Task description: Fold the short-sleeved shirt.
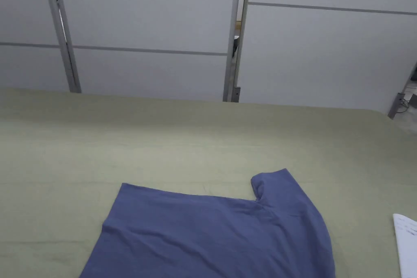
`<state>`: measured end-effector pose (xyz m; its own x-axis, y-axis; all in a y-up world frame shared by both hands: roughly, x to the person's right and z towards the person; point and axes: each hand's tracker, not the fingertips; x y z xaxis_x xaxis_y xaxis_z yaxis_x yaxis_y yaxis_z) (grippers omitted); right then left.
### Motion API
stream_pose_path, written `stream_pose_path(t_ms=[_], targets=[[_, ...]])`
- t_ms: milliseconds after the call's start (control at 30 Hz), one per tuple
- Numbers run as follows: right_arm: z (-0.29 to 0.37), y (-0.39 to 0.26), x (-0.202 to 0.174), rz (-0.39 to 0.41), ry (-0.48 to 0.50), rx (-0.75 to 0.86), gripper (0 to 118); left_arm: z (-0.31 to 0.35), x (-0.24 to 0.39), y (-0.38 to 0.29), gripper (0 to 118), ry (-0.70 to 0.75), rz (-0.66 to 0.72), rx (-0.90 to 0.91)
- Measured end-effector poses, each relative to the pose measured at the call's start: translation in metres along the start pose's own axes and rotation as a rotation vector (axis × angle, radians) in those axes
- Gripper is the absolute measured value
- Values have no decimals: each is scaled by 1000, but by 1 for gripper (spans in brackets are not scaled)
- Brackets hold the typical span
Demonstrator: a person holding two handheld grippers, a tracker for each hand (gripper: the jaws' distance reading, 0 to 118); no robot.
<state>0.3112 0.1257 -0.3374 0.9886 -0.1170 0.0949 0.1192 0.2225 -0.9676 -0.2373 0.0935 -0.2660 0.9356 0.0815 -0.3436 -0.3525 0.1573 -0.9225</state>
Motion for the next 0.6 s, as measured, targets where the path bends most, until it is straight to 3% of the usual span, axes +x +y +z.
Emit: stream_pose_path(t_ms=[100,133,167,200,233,267,300,367,500,567,600], targets=[[-27,1,1,-9,-27,-29,6,-20,3,2,7,13,11,-41],[-31,0,3,-47,-18,-34,9,-23,1,2,17,16,25,-39],[-32,-1,6,-73,-15,-35,17,-22,0,2,37,34,28,-41],[-28,-3,10,-92,-12,-18,40,-18,-4,-2,85,39,29,-35],[-19,-8,15,-102,-11,6,68,-11,-10,-5,116,30,26,-9],[-12,-10,20,-107,-3,43,95,-1,-14,-7,118,-16,22,41],[1,-13,26,-103,13,116,112,17,-19,-7,118,-56,18,190],[40,-20,35,-92,37,318,111,61,-23,-11,118,-106,55,338],[121,-34,31,-53,57,761,111,155,-7,-19,118,-168,78,831],[153,-44,21,2,78,931,111,190,10,-26,110,-191,30,1017],[168,-52,14,33,87,1025,110,211,19,-26,99,-175,-13,1113]])
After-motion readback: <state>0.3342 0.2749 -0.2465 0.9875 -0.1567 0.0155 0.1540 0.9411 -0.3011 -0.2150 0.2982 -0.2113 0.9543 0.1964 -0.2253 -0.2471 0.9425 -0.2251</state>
